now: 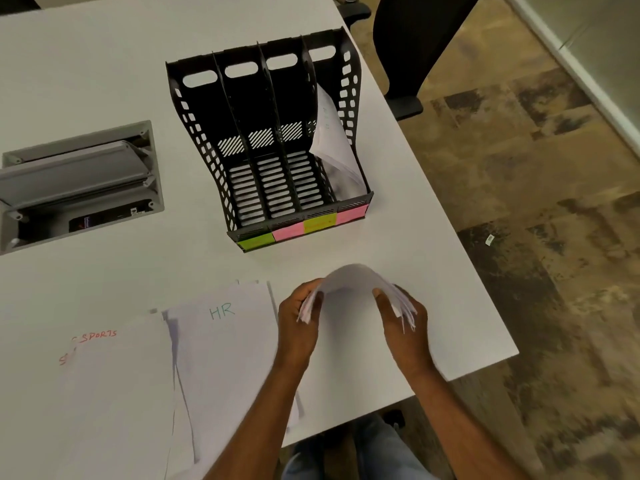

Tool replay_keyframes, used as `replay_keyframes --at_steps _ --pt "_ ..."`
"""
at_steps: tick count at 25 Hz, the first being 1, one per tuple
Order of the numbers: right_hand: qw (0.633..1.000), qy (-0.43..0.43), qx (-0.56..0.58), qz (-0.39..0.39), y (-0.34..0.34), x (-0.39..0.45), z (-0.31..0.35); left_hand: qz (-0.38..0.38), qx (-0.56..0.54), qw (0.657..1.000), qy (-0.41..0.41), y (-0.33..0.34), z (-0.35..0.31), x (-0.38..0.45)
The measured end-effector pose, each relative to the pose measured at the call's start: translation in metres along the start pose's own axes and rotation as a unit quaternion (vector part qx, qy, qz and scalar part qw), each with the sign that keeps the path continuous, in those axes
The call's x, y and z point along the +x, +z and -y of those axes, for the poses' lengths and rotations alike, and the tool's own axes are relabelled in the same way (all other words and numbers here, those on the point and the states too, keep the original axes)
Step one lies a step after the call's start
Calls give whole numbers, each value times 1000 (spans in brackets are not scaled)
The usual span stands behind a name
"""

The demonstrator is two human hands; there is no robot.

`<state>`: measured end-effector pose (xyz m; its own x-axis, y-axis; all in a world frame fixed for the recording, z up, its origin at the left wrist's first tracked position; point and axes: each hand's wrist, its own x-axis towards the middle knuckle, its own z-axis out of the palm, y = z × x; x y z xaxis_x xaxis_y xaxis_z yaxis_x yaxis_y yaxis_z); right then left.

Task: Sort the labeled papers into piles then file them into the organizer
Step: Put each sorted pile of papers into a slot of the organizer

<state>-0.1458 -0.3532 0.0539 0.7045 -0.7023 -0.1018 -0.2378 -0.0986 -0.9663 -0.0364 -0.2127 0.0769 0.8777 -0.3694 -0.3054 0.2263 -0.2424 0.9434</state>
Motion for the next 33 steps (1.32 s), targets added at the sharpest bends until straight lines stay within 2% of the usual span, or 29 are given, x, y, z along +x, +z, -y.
replay_keyframes --at_steps 2,5,7,9,13,15,17,18,23,27,30,33 --pt "998 18 50 -16 -4 3 13 -7 -9 1000 -22 0 -9 3" --pt "998 -4 60 17 -8 4 25 11 -16 1000 -5 -1 -11 9" --pt "994 34 103 20 -9 13 26 16 -15 1000 2 -1 -10 12" --pt "991 36 120 34 -12 24 24 19 -10 1000 -2 -2 -10 15" --pt "994 71 71 39 -6 30 31 25 -29 999 -32 2 -16 15" --pt "999 18 40 24 -11 24 28 1 -50 998 -45 2 -22 13" --pt "998 -64 4 15 -16 19 26 -11 -60 998 -25 -3 -24 14" --pt "997 -73 -11 22 -19 16 23 -7 -56 998 -14 -6 -25 15" --pt "997 44 -49 48 -21 11 6 33 -25 999 -18 -7 -22 16" --pt "992 -28 -116 40 -21 13 19 41 -34 999 10 -8 -24 15" --pt "997 42 -64 15 -9 15 16 32 -29 998 -46 -3 -23 18" --pt "996 26 -89 10 -12 16 14 32 -32 998 -43 -2 -19 24"
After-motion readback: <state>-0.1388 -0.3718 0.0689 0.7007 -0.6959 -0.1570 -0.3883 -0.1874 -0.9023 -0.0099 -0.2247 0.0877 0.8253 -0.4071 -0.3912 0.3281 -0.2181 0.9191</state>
